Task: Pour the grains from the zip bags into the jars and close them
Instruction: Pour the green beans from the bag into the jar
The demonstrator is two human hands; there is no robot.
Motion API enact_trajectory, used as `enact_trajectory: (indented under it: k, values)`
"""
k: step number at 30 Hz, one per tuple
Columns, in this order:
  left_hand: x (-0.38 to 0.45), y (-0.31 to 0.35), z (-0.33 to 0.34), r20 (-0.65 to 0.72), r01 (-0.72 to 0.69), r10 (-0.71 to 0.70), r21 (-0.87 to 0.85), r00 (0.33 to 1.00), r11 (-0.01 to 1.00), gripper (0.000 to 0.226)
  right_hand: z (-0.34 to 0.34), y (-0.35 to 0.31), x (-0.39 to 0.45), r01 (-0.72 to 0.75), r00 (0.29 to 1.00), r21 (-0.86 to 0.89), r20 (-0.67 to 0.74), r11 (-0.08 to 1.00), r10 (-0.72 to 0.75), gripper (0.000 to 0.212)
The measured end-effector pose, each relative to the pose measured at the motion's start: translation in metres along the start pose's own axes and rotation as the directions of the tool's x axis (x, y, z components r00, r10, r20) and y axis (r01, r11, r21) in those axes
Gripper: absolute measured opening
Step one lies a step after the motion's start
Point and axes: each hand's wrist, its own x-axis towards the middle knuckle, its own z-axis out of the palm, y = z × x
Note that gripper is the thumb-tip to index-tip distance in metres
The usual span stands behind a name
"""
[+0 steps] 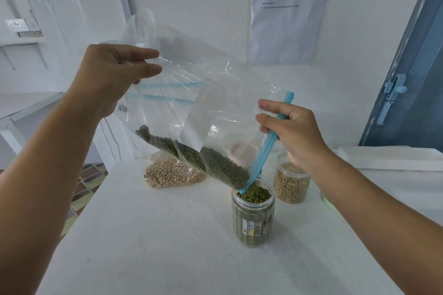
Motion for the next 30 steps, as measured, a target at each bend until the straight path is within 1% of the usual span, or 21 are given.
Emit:
enact_trajectory:
  k: [30]
  values:
    - [-0.0007,-0.0038,0.0001,0.005,0.012,-0.012,-0.027,1.000,1.000,0.028,-0.0001,0.0054,0.0036,-0.004,1.000,0.018,0.011,1.000,0.004,0.034]
